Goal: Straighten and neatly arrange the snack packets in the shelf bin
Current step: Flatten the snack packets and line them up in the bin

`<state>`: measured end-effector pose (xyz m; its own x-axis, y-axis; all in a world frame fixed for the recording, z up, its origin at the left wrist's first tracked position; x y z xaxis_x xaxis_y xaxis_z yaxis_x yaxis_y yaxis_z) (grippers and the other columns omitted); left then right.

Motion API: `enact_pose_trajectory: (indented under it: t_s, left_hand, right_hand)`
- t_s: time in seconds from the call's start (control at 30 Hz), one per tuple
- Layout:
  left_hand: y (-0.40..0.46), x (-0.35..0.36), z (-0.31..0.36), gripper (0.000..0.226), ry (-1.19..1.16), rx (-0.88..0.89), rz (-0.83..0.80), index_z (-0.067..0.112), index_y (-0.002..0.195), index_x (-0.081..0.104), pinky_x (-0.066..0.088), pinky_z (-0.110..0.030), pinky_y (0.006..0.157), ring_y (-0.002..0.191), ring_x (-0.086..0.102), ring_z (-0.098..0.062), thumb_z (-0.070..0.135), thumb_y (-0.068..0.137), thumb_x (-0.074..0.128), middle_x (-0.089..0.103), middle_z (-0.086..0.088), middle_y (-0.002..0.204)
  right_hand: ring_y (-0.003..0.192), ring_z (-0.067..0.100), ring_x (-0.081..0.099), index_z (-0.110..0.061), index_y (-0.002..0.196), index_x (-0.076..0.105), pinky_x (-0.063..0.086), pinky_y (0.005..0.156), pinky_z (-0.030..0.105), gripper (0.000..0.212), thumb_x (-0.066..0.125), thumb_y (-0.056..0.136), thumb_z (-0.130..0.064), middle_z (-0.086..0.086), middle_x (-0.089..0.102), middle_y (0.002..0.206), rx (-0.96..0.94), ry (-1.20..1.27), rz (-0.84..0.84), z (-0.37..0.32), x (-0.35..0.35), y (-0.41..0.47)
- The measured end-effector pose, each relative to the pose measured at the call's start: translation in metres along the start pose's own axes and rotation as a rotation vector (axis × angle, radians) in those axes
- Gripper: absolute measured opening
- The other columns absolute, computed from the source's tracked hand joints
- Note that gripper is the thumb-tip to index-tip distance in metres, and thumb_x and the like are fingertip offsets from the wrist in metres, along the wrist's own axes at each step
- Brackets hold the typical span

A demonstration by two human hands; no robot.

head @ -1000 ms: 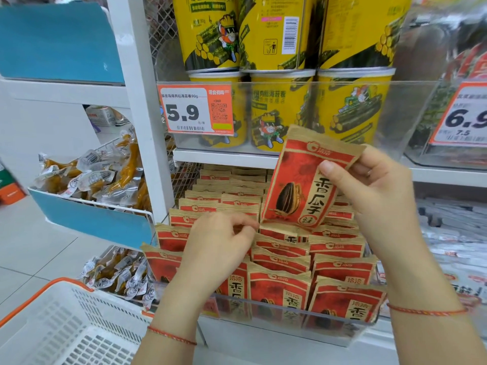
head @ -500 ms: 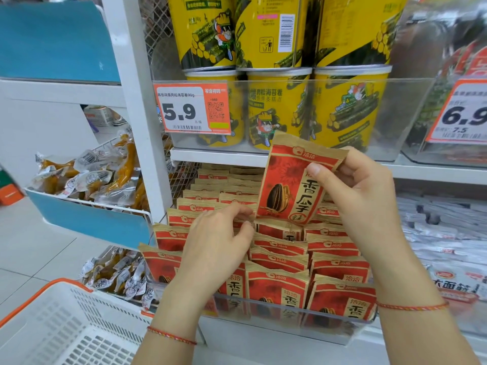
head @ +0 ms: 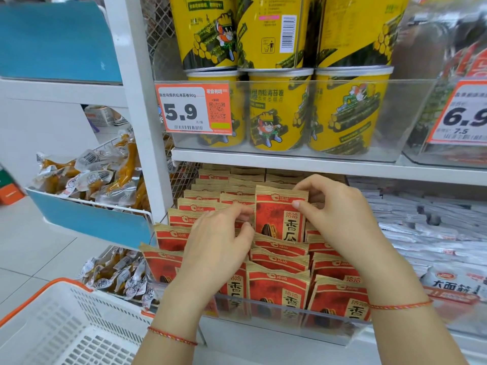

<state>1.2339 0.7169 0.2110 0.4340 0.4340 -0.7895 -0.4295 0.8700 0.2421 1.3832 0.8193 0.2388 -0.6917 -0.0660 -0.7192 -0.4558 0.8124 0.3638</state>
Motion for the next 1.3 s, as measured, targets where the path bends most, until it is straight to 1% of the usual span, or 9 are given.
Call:
enact_pose_trajectory:
  t_s: [0.17,0.3,0.37,0.53,0.67,0.77,0.93,1.13,1.3]
  left_hand:
    - [-0.001,0.001,-0.001,0.029,-0.029,-0.004,-0.006,0.034,0.122,0.06,0.043,-0.039,0.101,0.111,0.055,-0.009,0.028,0.095,0.049,0.063,0.022,0.11]
    - [0.0,-0.003,-0.003,0.024,-0.029,-0.017,0.026,0.035,0.119,0.06,0.047,-0.031,0.075,0.07,0.051,-0.003,0.032,0.096,0.051,0.061,0.026,0.1]
    - [0.0,-0.007,-0.003,0.021,-0.044,-0.022,0.055,0.035,0.116,0.06,0.044,-0.027,0.066,0.062,0.049,-0.001,0.034,0.097,0.051,0.06,0.025,0.097]
    - [-0.001,-0.009,-0.003,0.021,-0.062,-0.029,0.068,0.036,0.115,0.06,0.05,-0.031,0.072,0.066,0.052,0.0,0.037,0.097,0.051,0.064,0.021,0.101]
    - [-0.001,-0.006,0.002,0.02,-0.045,-0.01,0.022,0.037,0.114,0.062,0.045,-0.026,0.071,0.073,0.053,0.002,0.036,0.097,0.051,0.057,0.03,0.091]
    - [-0.002,0.001,0.004,0.021,-0.018,-0.011,-0.042,0.038,0.111,0.064,0.043,-0.025,0.072,0.075,0.056,0.001,0.031,0.095,0.052,0.061,0.025,0.094]
    - [-0.002,0.008,0.006,0.022,0.027,-0.033,-0.096,0.038,0.105,0.067,0.047,-0.034,0.087,0.078,0.055,-0.006,0.028,0.094,0.051,0.068,0.017,0.091]
    - [-0.003,0.009,0.009,0.02,0.019,-0.034,-0.095,0.039,0.1,0.067,0.047,-0.037,0.088,0.063,0.046,-0.001,0.029,0.093,0.052,0.066,0.017,0.081]
    - [-0.004,0.008,0.013,0.013,0.038,-0.045,-0.086,0.038,0.094,0.066,0.046,-0.038,0.091,0.078,0.056,-0.009,0.035,0.092,0.054,0.067,0.017,0.088]
  right_hand:
    - [0.094,0.015,0.063,-0.037,0.09,0.07,0.05,0.082,0.037,0.012,0.061,0.09,-0.028,-0.013,0.071,0.092,-0.023,-0.062,0.022,-0.012,-0.007,-0.002]
    - [0.093,0.017,0.062,-0.038,0.091,0.071,0.045,0.073,0.03,0.013,0.06,0.091,-0.031,-0.012,0.07,0.092,0.021,-0.184,-0.023,-0.011,-0.001,-0.001]
    - [0.089,0.016,0.062,-0.039,0.09,0.071,0.04,0.067,0.028,0.013,0.06,0.091,-0.032,-0.013,0.066,0.083,0.038,-0.217,-0.035,-0.009,0.0,-0.001]
    - [0.091,0.016,0.062,-0.039,0.09,0.071,0.036,0.064,0.026,0.013,0.061,0.091,-0.032,-0.014,0.054,0.074,0.063,-0.27,-0.065,-0.004,0.007,0.002]
    - [0.095,0.018,0.062,-0.038,0.088,0.071,0.038,0.067,0.027,0.01,0.063,0.09,-0.032,-0.01,0.068,0.088,0.092,-0.272,-0.09,0.0,0.01,0.004]
    - [0.096,0.017,0.061,-0.038,0.088,0.071,0.038,0.068,0.027,0.009,0.063,0.09,-0.033,-0.009,0.07,0.095,0.111,-0.28,-0.117,0.004,0.013,0.005]
    - [0.1,0.019,0.06,-0.037,0.086,0.071,0.041,0.071,0.028,0.007,0.064,0.089,-0.035,-0.007,0.071,0.096,0.137,-0.297,-0.149,0.008,0.019,0.006]
    - [0.103,0.02,0.06,-0.035,0.089,0.072,0.042,0.076,0.029,0.007,0.065,0.088,-0.032,-0.006,0.071,0.097,0.141,-0.345,-0.175,0.006,0.023,0.007]
    - [0.1,0.023,0.062,-0.032,0.093,0.071,0.039,0.071,0.029,0.015,0.06,0.087,-0.025,-0.003,0.07,0.097,0.118,-0.428,-0.14,-0.001,0.024,0.005]
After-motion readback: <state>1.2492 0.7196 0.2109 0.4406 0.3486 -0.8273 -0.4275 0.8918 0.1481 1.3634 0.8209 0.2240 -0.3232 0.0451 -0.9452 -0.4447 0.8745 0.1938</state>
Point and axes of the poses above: each hand's wrist, its own y-axis towards the middle knuckle, its own x-axis out of the palm, z = x × y, the point moved 9 cm from there along y, towards the middle knuckle
